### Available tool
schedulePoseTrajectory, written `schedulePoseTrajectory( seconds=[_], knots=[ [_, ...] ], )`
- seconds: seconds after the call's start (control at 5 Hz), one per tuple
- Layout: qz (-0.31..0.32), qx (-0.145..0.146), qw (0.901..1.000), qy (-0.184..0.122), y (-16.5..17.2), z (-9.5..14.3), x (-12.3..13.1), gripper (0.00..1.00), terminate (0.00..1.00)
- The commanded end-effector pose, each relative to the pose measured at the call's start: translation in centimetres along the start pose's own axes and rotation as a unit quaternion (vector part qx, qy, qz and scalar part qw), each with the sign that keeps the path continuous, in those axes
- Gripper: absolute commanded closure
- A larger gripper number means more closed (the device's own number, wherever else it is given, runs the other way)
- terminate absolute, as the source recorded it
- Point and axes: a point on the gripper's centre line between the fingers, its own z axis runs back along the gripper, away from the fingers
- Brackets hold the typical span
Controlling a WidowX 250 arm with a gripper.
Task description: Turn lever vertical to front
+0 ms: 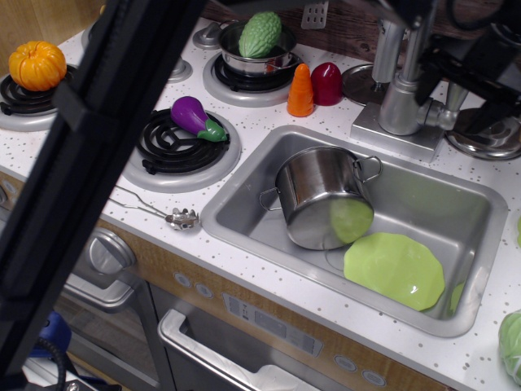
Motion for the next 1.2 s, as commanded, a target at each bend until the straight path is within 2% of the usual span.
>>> schedulePoseTrajectory(
  seconds=[0.0,0.2,0.6,0.8,1.0],
  knots=[
    [0.023,-0.006,0.9961,-0.085,1.5,3.9,2.7,0.0,0.0],
    [0.013,0.004,0.9936,-0.112,2.2,3.4,3.8,0.0,0.0],
    [0.017,0.006,0.9912,-0.131,3.3,3.1,5.5,0.0,0.0],
    [0.044,-0.005,0.9916,-0.122,2.4,3.1,5.0,1.0,0.0],
    [0.062,-0.012,0.9919,-0.11,1.4,3.5,3.8,1.0,0.0]
  ],
)
